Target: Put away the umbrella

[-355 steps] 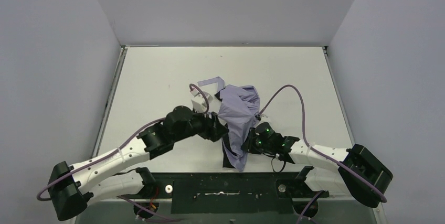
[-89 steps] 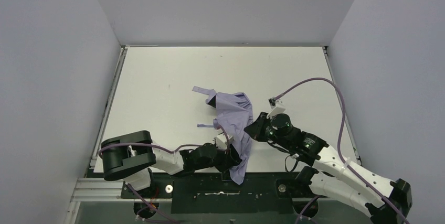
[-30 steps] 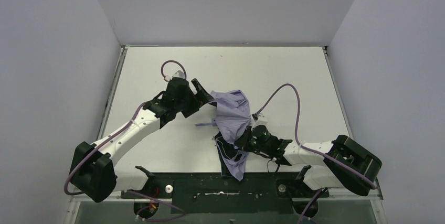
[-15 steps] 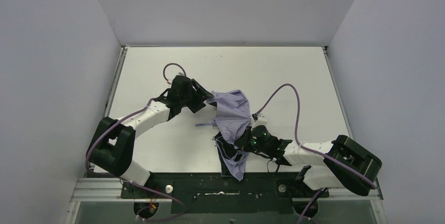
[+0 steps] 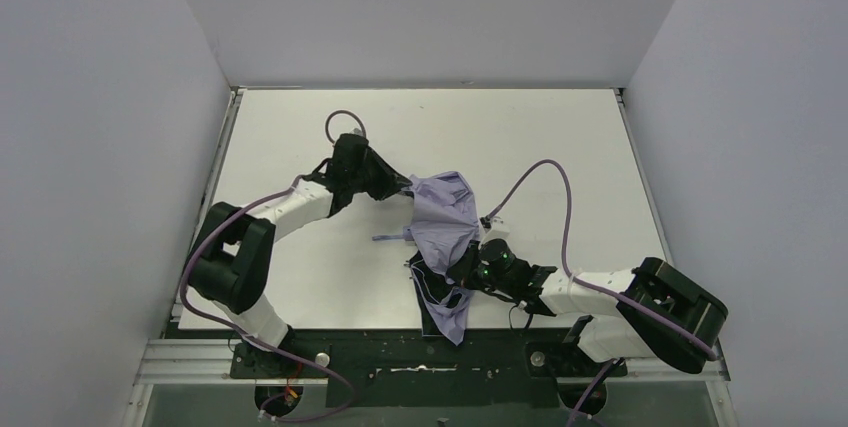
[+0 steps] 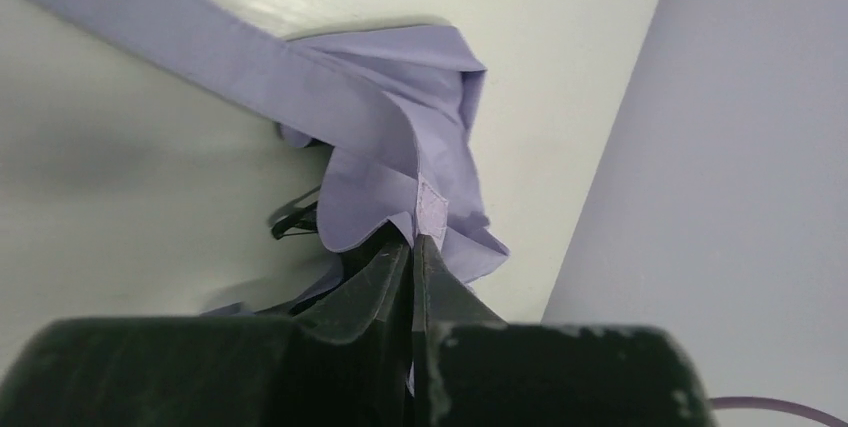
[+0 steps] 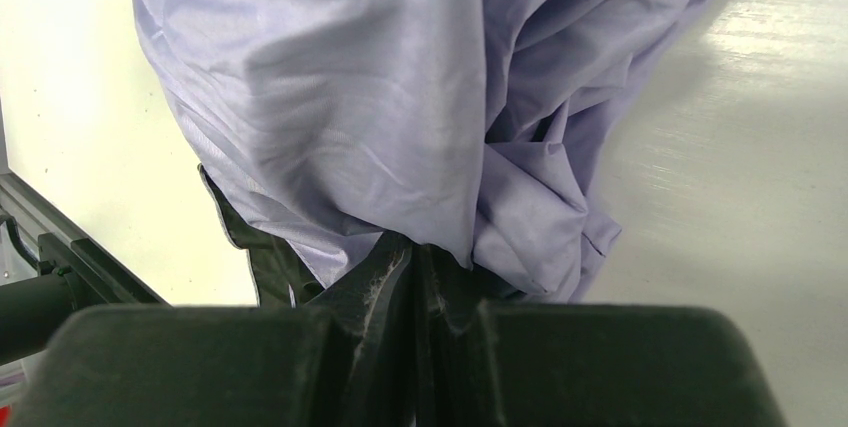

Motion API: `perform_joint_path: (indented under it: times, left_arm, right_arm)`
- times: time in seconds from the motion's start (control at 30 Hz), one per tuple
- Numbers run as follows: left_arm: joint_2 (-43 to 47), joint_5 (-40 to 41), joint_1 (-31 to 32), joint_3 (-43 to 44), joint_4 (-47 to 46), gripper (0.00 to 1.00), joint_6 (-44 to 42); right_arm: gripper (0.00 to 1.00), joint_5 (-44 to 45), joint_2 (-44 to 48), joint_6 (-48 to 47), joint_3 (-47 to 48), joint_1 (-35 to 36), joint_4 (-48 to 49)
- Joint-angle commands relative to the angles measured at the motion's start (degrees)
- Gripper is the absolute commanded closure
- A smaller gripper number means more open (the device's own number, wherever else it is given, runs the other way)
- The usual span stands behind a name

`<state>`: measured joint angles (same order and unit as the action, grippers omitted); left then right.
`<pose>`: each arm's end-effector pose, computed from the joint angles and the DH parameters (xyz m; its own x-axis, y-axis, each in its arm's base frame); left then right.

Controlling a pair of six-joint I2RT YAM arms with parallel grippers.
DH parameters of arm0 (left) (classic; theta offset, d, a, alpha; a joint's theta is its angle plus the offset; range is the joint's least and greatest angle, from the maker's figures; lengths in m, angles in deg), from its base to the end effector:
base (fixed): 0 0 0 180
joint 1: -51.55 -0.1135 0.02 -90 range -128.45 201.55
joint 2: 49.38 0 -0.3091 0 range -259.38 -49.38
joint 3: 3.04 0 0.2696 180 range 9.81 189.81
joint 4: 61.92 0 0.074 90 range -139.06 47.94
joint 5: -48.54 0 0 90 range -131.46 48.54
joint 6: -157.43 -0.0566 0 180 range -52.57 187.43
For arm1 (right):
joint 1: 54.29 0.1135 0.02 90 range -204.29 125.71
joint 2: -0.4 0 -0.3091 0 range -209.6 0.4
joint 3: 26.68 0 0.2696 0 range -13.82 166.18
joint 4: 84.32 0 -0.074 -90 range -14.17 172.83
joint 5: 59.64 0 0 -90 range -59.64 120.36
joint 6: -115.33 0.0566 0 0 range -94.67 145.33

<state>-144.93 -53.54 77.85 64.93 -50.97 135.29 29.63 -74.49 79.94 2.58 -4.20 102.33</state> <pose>0.3444 -0.1834 0.2158 -0.7477 -0.6408 -0.1741 -0.2987 0.5587 -0.7737 0.1467 0.1765 0.1370 -0.8642 0.2374 -0.4437 -0.1189 0.7605 0.6384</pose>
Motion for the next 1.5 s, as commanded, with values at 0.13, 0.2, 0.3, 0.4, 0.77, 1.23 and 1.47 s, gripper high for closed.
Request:
perform_joint_path:
  times: [0.13,0.2,0.3,0.4,0.77,1.23,1.47]
  left_arm:
    - [2.7,-8.9,-1.3,9.3,-6.3,1.0,-7.2]
    - [3.4,-11.2,-1.2,11.3,-6.3,1.0,-9.1]
    - [4.8,-14.9,-0.5,13.6,-6.7,1.0,-11.6]
    - [7.1,-17.3,0.8,14.1,-7.2,1.0,-13.6]
    - [20.8,-11.7,9.1,6.5,-4.7,1.0,-18.7]
    - [32.1,11.5,27.2,-21.1,-16.6,1.0,-17.3]
    - [25.3,15.6,31.3,-32.6,-34.3,1.0,-17.4]
  right_arm:
    - [1.0,5.1,-2.5,-2.7,-1.3,0.5,-7.9]
    - [1.0,5.1,-2.8,-2.7,-1.1,0.6,-7.7]
    - [1.0,5.4,-3.3,-2.5,-0.8,0.6,-7.5]
    - [1.0,6.5,-3.7,-2.1,-0.1,0.6,-7.8]
    - [1.0,11.5,-7.4,-1.2,6.7,-0.1,-5.4]
    - [0.95,9.2,-5.4,0.1,8.5,-1.3,0.9]
    - [0.87,10.6,4.8,-0.4,6.8,-1.3,-7.4]
